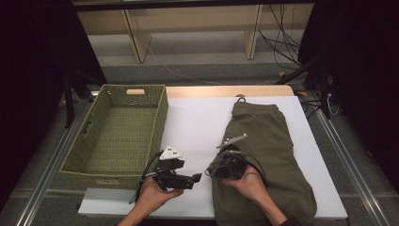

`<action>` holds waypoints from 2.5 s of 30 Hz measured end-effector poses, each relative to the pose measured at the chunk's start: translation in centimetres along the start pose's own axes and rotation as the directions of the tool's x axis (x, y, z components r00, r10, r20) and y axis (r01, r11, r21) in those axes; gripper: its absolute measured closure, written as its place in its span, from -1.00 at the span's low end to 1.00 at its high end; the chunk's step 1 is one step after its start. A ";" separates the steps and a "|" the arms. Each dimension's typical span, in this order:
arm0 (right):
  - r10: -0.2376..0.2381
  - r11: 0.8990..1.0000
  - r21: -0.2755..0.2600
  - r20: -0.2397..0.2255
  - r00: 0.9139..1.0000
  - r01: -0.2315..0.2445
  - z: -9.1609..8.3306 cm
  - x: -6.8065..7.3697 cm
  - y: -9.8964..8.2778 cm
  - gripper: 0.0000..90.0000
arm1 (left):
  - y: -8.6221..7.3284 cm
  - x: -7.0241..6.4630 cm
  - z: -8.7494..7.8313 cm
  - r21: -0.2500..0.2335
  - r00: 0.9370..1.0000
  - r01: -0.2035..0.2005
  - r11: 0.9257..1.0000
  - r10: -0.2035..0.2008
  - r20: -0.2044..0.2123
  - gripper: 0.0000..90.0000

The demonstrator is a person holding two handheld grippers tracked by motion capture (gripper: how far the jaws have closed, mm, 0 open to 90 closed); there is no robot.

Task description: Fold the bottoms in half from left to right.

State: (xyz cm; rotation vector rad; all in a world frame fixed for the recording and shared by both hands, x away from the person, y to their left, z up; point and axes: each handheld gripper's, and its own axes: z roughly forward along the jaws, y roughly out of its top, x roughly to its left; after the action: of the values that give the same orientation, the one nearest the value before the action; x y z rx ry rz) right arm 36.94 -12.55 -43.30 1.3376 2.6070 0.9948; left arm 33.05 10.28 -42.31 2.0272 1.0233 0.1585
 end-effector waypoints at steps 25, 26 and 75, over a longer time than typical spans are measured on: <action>0.277 0.960 -0.064 0.379 0.883 -0.274 -10.0 -17.1 -7.5 0.32 | 1.9 0.4 4.0 0.067 1.000 0.023 0.997 -0.023 -0.003 -0.59; 0.277 0.959 -0.052 0.382 0.882 -0.278 -9.6 -17.3 -7.5 0.40 | 2.0 0.4 4.3 0.068 1.000 0.025 0.997 -0.025 -0.005 -0.59; 0.303 0.943 0.043 0.307 0.902 -0.331 -8.8 -15.8 -9.9 0.88 | 1.8 0.4 7.5 0.203 0.998 -0.049 0.978 0.037 0.059 0.90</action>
State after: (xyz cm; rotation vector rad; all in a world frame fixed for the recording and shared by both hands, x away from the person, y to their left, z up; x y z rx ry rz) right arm 36.92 -33.05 -45.63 1.8198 2.2838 0.6374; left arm 37.70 5.31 -45.87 2.2278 0.9956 0.0204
